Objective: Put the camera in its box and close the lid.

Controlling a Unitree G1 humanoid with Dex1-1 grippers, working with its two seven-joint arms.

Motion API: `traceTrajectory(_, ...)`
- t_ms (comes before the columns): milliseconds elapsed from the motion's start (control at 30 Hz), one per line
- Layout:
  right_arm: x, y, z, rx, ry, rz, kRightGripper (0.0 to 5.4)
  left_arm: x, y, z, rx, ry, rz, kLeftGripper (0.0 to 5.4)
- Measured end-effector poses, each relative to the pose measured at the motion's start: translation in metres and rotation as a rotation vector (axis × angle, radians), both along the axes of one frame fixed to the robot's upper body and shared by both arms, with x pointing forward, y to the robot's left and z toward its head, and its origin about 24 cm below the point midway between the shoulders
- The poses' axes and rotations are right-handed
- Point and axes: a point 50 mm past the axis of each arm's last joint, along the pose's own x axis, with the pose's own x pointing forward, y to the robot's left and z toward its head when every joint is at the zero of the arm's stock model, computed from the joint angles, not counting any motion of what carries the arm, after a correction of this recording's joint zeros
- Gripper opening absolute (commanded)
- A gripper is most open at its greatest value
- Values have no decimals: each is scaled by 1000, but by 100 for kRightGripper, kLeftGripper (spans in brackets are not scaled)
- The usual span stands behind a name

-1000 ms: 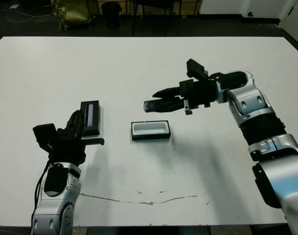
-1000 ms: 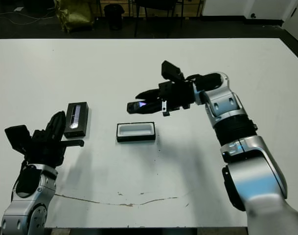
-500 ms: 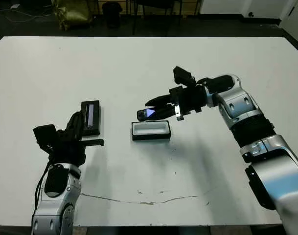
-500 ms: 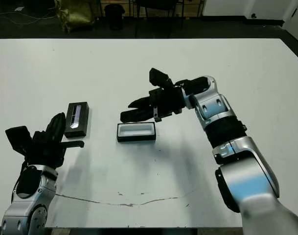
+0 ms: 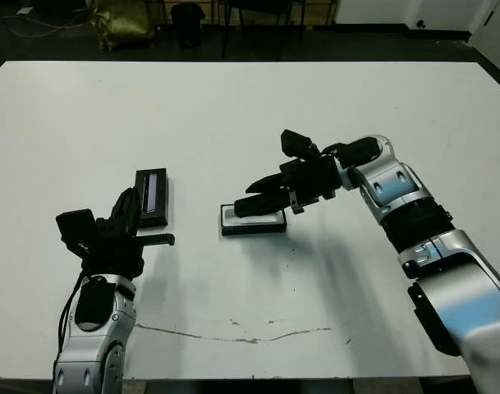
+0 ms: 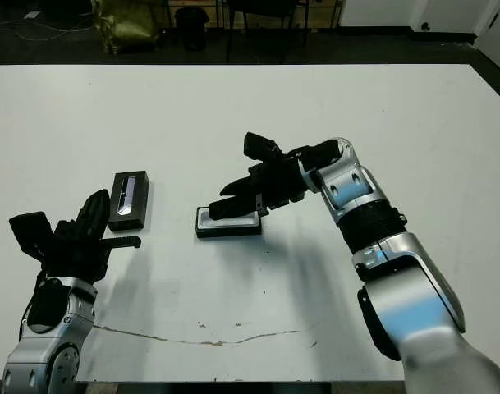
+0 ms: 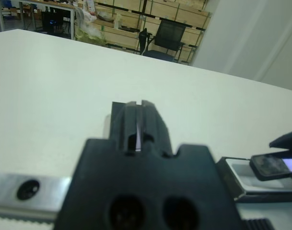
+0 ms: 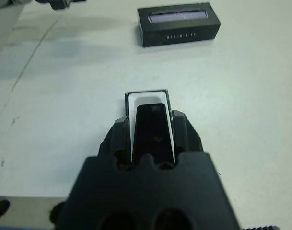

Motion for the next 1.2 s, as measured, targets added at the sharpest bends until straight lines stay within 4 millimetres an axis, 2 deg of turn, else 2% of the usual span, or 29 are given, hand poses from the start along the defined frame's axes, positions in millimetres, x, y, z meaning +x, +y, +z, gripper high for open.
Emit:
traceTrajectory(467, -1, 5, -14, 8, 9, 20, 82, 0, 0, 0, 9, -5, 1, 0)
traceTrajectory(667, -1, 10, -15, -1, -36, 36, 82, 0, -1, -1, 19, -2, 2, 0)
traceTrajectory(1200, -1, 18, -22, -1, 16, 5, 82, 0, 0, -2, 20, 4, 2, 0)
